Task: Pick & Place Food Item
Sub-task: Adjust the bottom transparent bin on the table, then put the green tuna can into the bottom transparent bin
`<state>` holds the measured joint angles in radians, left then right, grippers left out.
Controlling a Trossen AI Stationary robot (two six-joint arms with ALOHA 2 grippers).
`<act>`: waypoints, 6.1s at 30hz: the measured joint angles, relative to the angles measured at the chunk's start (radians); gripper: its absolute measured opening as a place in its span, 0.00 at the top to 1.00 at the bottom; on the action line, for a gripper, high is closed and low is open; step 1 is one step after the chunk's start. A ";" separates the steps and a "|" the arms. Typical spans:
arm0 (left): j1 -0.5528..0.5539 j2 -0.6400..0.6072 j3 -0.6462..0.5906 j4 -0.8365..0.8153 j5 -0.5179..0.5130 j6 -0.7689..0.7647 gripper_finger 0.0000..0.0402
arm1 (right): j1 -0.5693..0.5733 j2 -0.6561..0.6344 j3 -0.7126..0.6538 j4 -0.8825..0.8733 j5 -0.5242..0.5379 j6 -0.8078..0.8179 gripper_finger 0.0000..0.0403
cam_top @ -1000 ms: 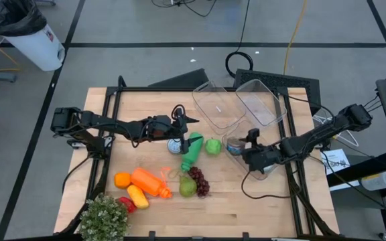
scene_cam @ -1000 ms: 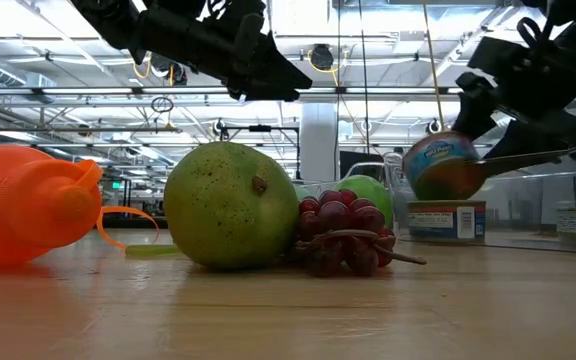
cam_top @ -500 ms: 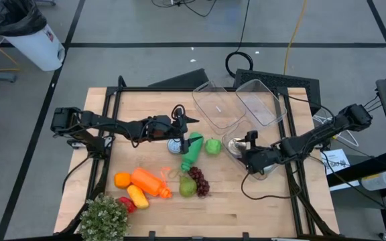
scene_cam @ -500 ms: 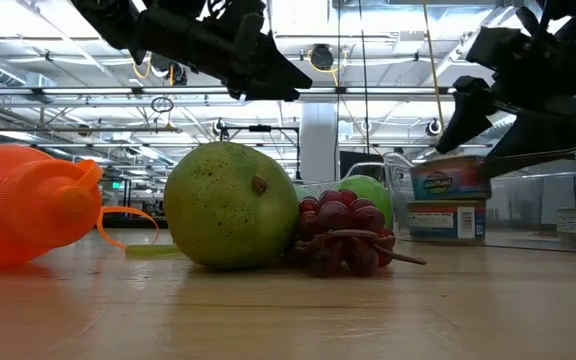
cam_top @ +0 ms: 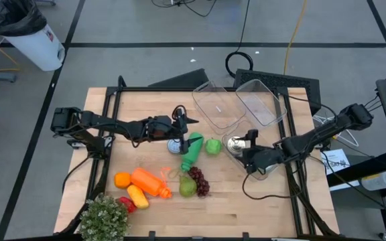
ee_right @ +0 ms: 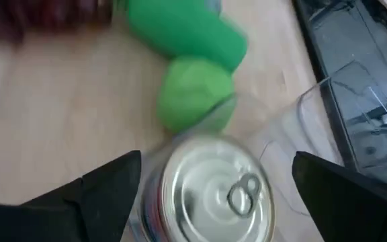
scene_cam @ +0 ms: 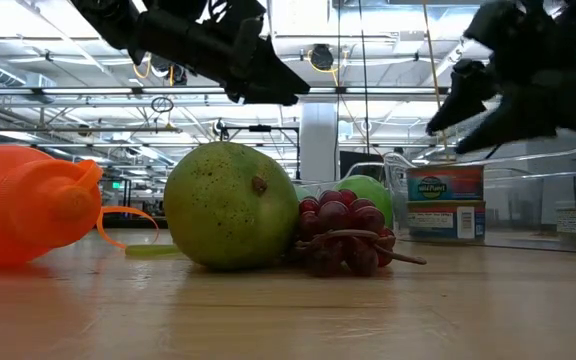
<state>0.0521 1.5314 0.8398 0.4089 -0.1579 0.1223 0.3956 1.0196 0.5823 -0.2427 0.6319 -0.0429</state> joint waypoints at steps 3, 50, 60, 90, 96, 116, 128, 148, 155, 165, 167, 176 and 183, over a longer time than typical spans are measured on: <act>0.002 0.000 0.000 -0.002 0.000 -0.005 0.16 | 0.003 -0.053 0.000 0.043 -0.049 0.167 0.09; 0.005 0.000 0.000 -0.002 0.000 -0.023 0.17 | -0.089 0.243 0.051 0.139 0.185 -0.025 0.09; 0.005 0.000 0.000 -0.154 0.000 -0.098 0.17 | -0.044 0.176 0.049 0.249 0.179 -0.074 0.09; -0.056 0.018 -0.037 -0.711 -0.006 -0.467 0.17 | -0.030 -0.010 0.039 0.363 0.175 -0.205 0.09; -0.088 0.019 -0.037 -0.691 -0.024 -0.433 0.17 | -0.029 -0.010 0.039 0.355 0.175 -0.179 0.09; 0.002 0.079 -0.035 -0.706 -0.395 -0.478 0.17 | -0.030 -0.010 0.038 0.351 0.177 -0.159 0.09; 0.091 -0.056 -0.032 -0.698 -0.310 -0.622 0.17 | -0.030 -0.010 0.038 0.343 0.177 -0.132 0.09; 0.183 -0.040 -0.173 -0.711 -0.302 -0.839 0.17 | -0.030 -0.010 0.038 0.343 0.177 -0.121 0.09; 0.189 -0.043 -0.173 -0.873 -0.386 -0.956 0.17 | -0.029 -0.010 0.038 0.344 0.177 -0.121 0.09; 0.193 -0.043 -0.173 -0.953 -0.317 -1.005 0.17 | -0.030 -0.010 0.038 0.344 0.177 -0.121 0.09; 0.192 -0.043 -0.173 -0.965 -0.304 -1.010 0.17 | -0.030 -0.010 0.038 0.344 0.177 -0.121 0.09; 0.192 -0.044 -0.170 -1.058 -0.303 -1.098 0.17 | -0.030 -0.010 0.038 0.344 0.177 -0.122 0.09; 0.192 -0.064 -0.160 -0.966 -0.185 -0.974 0.17 | -0.030 -0.010 0.038 0.344 0.178 -0.122 0.09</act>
<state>0.2443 1.4674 0.6796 -0.5573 -0.3431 -0.8514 0.3660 1.0092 0.6205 0.1013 0.8097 -0.1646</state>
